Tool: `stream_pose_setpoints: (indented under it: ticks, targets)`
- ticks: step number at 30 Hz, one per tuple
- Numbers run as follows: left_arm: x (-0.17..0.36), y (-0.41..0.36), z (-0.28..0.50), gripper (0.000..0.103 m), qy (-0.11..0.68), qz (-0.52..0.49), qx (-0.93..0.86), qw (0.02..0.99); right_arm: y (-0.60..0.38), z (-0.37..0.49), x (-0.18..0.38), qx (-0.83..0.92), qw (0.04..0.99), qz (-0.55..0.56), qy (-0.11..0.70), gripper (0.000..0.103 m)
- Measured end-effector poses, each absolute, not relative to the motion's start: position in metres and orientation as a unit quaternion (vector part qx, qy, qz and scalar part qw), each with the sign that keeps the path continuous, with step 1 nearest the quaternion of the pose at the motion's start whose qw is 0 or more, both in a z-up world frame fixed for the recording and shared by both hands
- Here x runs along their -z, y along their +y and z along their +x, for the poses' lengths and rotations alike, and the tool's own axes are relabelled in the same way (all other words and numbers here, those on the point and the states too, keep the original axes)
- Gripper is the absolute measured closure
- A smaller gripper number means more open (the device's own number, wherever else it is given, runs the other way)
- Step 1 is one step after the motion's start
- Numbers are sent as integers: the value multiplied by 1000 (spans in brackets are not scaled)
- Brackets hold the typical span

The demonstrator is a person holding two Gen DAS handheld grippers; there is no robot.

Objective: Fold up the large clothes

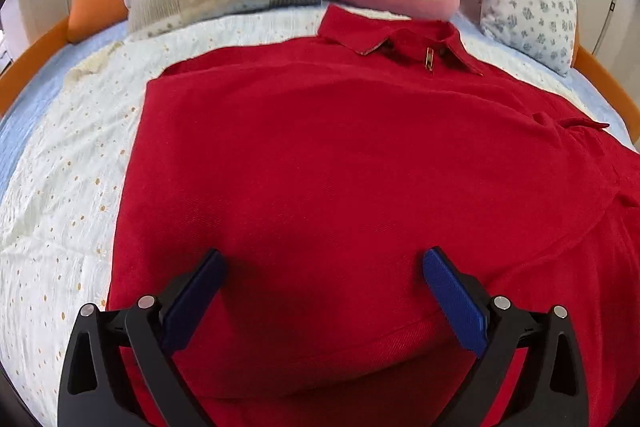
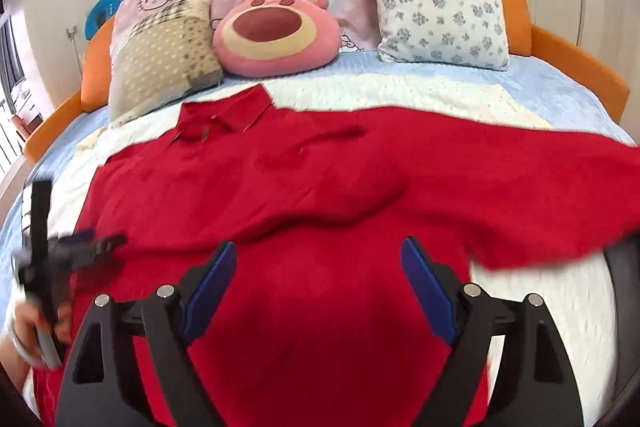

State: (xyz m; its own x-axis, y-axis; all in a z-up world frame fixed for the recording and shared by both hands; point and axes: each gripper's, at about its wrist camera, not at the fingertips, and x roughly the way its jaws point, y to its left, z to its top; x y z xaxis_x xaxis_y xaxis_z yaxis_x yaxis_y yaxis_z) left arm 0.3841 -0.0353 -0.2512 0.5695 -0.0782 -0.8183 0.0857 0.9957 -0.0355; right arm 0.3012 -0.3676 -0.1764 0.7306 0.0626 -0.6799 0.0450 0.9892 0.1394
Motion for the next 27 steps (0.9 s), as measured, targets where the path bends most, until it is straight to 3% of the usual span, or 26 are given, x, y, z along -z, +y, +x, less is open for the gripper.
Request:
stream_pose_setpoints:
  ticks: [8,10,14,19,27]
  targets:
    - [252,-32,381,3,445,-1,52,894,-405,392,200,58,900,75,425,21]
    - [253,-31,381,3,444,-2,53,894,-407,406,217,52,883,89,458,36]
    - [254,-30,380,3,444,-3,54,895,-407,400,211,28,891,120,437,93]
    - [254,-30,380,3,444,-3,54,894,-418,380,186,47,905,136,400,94]
    - [254,-31,380,3,445,2,53,894,-424,380,243,67,888,126,437,94]
